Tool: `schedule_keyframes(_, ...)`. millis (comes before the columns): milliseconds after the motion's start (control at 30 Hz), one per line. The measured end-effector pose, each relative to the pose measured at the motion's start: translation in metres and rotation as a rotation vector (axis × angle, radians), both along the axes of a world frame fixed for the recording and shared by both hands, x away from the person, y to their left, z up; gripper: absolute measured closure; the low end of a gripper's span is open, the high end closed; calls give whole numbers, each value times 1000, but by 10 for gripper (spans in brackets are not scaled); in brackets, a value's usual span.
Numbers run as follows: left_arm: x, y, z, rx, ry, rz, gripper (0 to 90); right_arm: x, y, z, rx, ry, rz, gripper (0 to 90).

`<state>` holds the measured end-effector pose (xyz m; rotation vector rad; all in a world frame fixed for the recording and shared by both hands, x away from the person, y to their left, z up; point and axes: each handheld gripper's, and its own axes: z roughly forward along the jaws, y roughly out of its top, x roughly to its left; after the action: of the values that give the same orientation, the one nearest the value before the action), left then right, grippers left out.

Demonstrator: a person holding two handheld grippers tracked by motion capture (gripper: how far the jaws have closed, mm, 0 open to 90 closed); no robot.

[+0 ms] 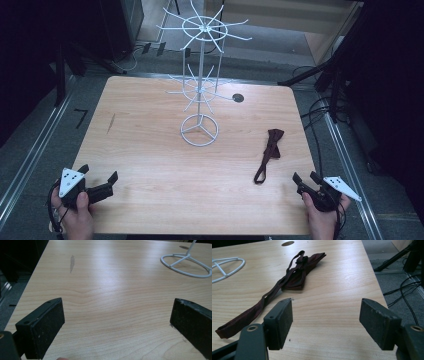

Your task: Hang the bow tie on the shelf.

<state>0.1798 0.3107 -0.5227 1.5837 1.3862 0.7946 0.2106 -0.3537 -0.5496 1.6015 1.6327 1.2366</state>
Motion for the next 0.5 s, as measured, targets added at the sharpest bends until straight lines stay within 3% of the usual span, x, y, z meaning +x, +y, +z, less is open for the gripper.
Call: schedule_keyframes(500,1,-2,0,16,18,-18,0,0,1,3,44,2,-4,292)
